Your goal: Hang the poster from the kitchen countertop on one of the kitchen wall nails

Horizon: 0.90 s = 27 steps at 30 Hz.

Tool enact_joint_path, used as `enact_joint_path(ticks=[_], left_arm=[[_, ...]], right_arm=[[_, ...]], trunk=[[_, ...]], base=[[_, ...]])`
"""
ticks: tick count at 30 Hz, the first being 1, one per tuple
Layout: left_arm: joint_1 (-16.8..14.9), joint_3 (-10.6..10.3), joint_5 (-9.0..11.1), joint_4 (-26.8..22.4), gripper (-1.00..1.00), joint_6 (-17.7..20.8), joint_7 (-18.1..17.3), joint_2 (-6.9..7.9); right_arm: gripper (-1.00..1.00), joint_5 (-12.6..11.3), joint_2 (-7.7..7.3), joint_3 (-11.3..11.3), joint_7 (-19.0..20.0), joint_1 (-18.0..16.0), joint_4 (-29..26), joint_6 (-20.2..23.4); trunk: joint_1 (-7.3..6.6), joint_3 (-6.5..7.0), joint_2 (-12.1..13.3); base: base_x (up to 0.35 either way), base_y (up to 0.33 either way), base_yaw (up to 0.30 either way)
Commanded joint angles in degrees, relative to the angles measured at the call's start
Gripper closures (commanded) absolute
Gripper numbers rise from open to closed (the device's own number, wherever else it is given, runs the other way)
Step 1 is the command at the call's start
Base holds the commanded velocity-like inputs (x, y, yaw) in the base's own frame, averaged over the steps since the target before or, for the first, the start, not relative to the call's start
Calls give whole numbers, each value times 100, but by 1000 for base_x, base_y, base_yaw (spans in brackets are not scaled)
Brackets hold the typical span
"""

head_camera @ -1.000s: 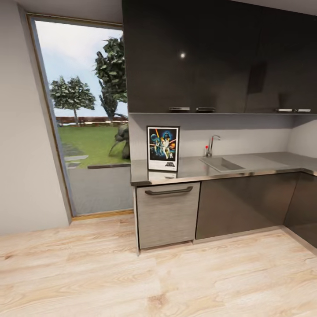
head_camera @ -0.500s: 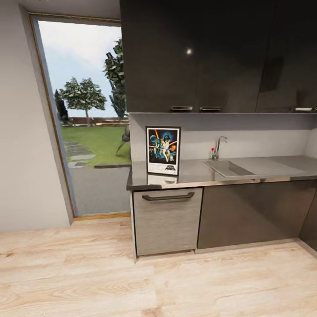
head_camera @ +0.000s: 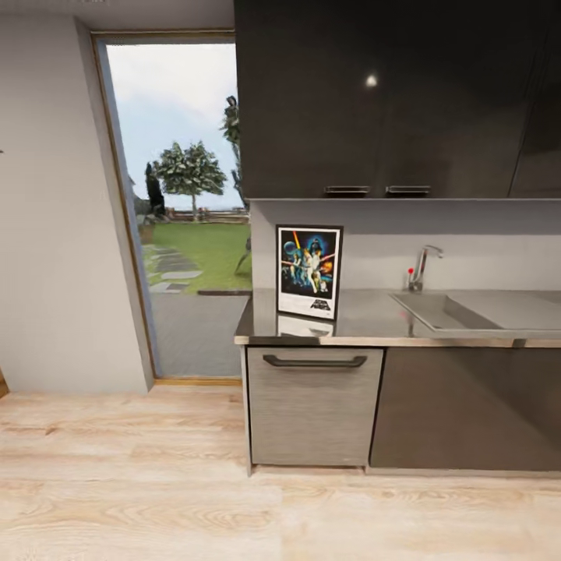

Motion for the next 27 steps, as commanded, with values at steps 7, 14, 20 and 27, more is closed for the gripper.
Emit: enact_joint_path(ticks=[7, 14, 20, 27], left_arm=[[1, 3, 1, -6, -100, -8, 3, -1], [1, 3, 3, -6, -100, -8, 5, -1], [1, 3, 2, -6, -100, -8, 6, -1], [1, 3, 3, -6, -100, -8, 5, -1]], right_arm=[[-100, -4, 0, -4, 2, -3, 6, -19], [-100, -24, 0, -11, 1, -3, 6, -19], [-100, -27, 0, -13, 2, -3, 6, -19], [-100, -27, 0, -13, 2, -3, 6, -19]], trunk=[[2, -12, -3], [2, -66, -3], [2, -120, -3], [2, -184, -3]], base=[[160, -172, 125], [18, -19, 11], [2, -2, 1], [0, 0, 0]])
